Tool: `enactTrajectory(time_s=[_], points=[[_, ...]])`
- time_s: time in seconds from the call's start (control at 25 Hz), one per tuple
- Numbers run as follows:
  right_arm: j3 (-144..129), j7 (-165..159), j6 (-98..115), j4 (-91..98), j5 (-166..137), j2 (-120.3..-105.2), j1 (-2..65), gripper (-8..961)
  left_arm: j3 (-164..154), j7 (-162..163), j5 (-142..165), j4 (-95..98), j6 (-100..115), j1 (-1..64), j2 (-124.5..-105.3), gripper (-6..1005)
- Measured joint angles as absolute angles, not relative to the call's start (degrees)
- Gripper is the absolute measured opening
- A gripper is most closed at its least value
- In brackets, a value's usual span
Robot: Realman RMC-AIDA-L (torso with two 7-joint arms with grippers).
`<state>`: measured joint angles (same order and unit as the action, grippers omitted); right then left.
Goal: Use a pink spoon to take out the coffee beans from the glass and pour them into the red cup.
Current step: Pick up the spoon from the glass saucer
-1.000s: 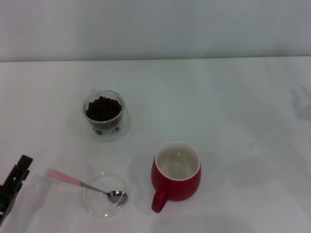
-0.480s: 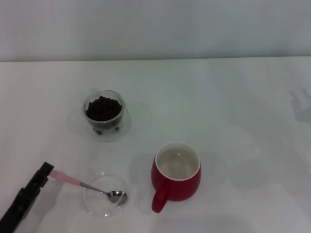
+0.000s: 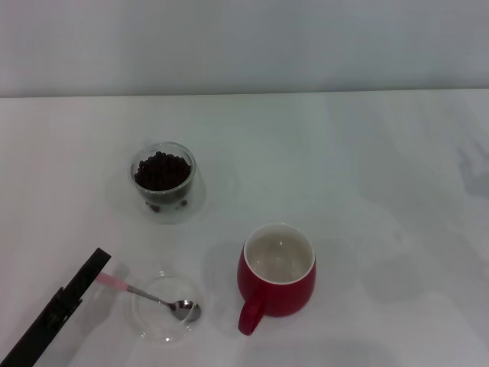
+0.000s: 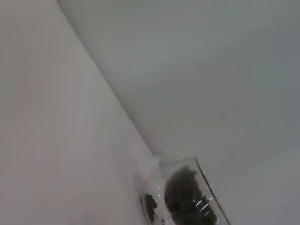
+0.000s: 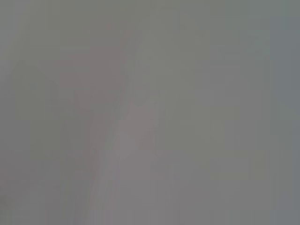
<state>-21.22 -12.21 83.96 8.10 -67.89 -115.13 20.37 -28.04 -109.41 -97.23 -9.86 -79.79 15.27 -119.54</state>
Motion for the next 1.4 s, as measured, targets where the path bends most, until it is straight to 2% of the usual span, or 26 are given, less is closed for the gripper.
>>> enactTrajectory(time_s=[0.56, 0.76, 1.0, 1.32, 1.4], points=[[-21.21, -12.21, 84.61, 6.83, -67.91, -115.14, 20.26, 317, -28.04, -109.64, -95.51, -9.84, -79.89, 15.42, -119.52, 663], [-21.26, -12.21, 84.75, 6.7, -67.88, -115.13, 20.23, 317, -28.04, -108.54, -95.51, -9.84, -79.79, 15.58, -119.41, 589], [-21.22, -12.21, 85.19, 6.65, -67.85, -115.14, 20.21, 317, -27.9, -108.14, -95.51, -9.75, -79.63, 15.5, -119.33, 361], [-20.9, -12.15, 86.53, 6.68, -67.84, -115.14, 20.21, 317, -27.7, -106.67, -95.94, -9.51, -78.74, 15.57, -119.36, 277], [-20.86, -12.13, 86.61, 6.72, -67.84, -115.14, 20.21, 317, -27.68, -106.54, -95.96, -9.46, -78.39, 15.66, -119.36, 227]])
